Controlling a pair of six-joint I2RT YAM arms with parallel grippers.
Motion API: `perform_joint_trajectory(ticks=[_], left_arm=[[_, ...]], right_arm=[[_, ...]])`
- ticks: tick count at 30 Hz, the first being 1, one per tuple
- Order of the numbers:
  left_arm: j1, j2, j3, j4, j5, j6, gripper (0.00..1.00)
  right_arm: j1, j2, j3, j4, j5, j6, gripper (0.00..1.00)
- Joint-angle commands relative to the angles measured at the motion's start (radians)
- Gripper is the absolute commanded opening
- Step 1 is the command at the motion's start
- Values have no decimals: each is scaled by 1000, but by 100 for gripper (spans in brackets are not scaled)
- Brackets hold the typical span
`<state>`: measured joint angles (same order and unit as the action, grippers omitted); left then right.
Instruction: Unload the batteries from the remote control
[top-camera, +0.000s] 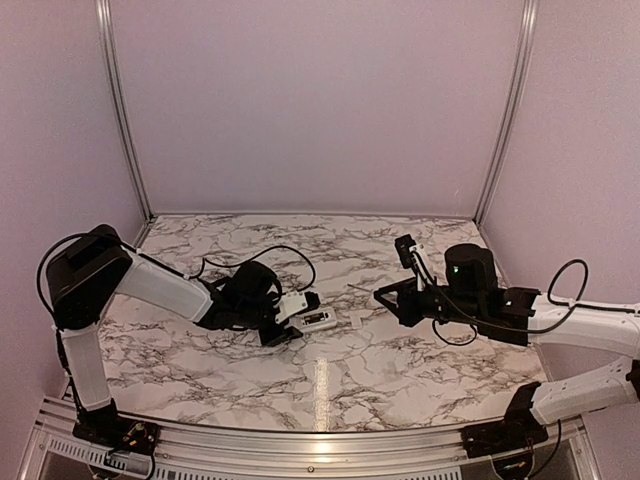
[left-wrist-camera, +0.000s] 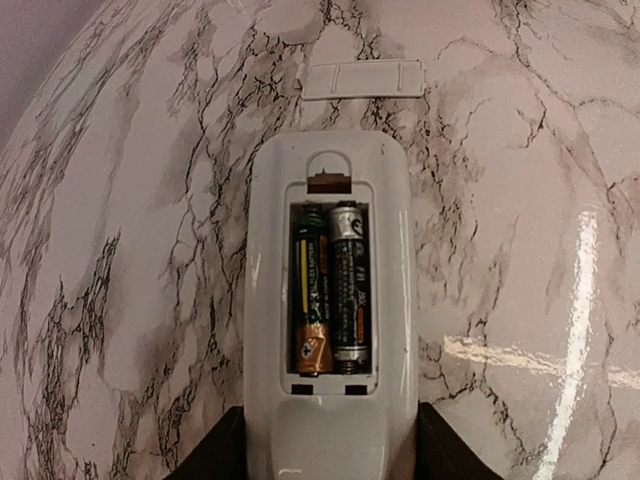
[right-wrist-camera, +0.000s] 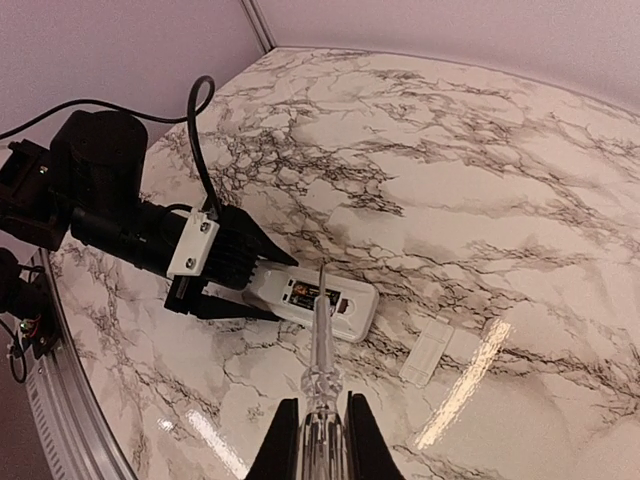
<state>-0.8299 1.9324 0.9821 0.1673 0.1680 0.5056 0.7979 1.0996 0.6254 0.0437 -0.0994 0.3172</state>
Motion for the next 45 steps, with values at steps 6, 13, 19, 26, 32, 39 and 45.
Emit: perform_joint_trajectory(ticks=[6,13,19,26,32,39,45], left_arm=[[-37,-171,-269,409,-160,48,0],[-55,-225,-453,729,-213,45,0],[-56,-218,-493,854,-264,21,0],[-55,-183,-492,902,-278,37,0],[-57,-153,-519,993,-222,87,0],[-57,-161,-507,960,-229,85,0],[-62,-164,-458,811,-274,79,0]], right_arm=[[-7,-18,33,-12,43,10,0],[-8,-17,63,-25,44,1,0],[-8,-14,99,-41,37,-15,0],[-7,16,149,-103,24,-35,0],[11,49,204,-147,5,-68,0],[68,122,258,-161,-5,-118,0],[132,222,340,-205,27,-131,0]])
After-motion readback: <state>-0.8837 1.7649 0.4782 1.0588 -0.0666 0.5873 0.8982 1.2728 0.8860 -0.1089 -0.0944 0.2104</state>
